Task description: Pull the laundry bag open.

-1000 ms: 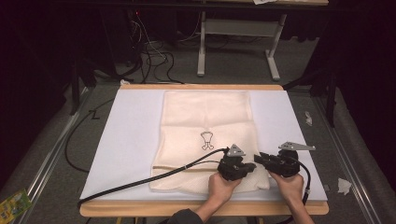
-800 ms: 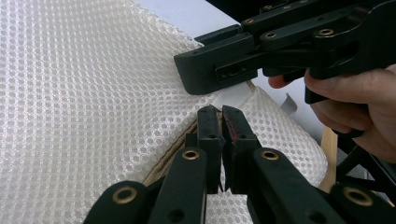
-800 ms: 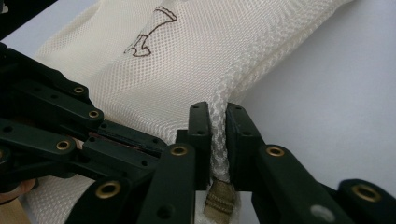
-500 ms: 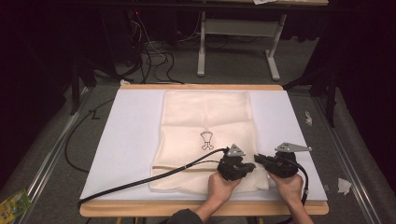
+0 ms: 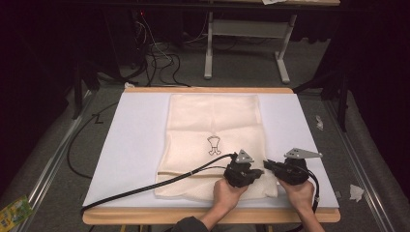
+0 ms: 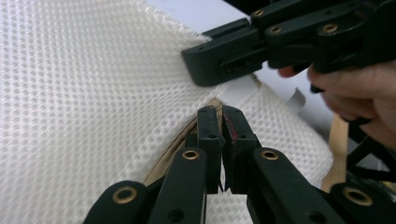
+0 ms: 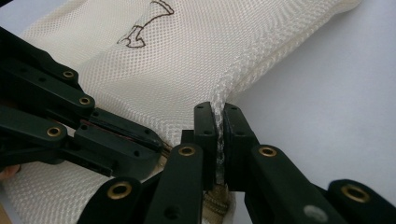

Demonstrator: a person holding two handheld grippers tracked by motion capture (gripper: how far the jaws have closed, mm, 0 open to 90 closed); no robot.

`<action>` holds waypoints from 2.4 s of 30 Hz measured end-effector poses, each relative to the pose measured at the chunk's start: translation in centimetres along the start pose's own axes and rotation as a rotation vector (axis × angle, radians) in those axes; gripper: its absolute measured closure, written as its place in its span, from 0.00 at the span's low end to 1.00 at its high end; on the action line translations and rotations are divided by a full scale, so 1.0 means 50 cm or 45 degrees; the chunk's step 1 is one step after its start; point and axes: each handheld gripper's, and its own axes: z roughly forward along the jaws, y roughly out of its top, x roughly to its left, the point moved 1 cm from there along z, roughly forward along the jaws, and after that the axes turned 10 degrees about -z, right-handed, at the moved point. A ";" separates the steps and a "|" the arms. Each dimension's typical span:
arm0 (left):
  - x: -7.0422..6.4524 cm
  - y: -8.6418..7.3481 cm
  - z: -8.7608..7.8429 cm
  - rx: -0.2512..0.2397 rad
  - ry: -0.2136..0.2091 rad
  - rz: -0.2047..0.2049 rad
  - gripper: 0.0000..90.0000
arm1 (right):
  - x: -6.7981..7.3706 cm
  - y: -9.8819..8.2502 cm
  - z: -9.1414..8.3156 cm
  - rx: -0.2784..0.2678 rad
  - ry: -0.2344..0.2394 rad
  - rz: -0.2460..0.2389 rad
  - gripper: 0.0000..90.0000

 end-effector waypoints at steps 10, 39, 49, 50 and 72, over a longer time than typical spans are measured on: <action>-0.002 0.003 -0.007 0.003 0.011 0.019 0.97 | -0.002 -0.001 -0.001 -0.002 0.004 0.004 0.97; 0.012 0.004 -0.024 0.010 0.006 -0.005 0.97 | -0.004 -0.001 -0.001 0.002 0.009 0.007 0.97; 0.012 -0.001 -0.043 -0.026 0.032 0.008 0.97 | 0.000 0.009 0.000 0.000 0.003 -0.008 0.97; 0.013 -0.002 -0.041 -0.025 0.025 -0.003 0.97 | 0.000 0.009 0.000 0.006 0.006 -0.013 0.97; 0.016 -0.003 -0.051 -0.014 0.035 -0.003 0.97 | 0.001 0.013 -0.002 0.008 0.003 -0.028 0.97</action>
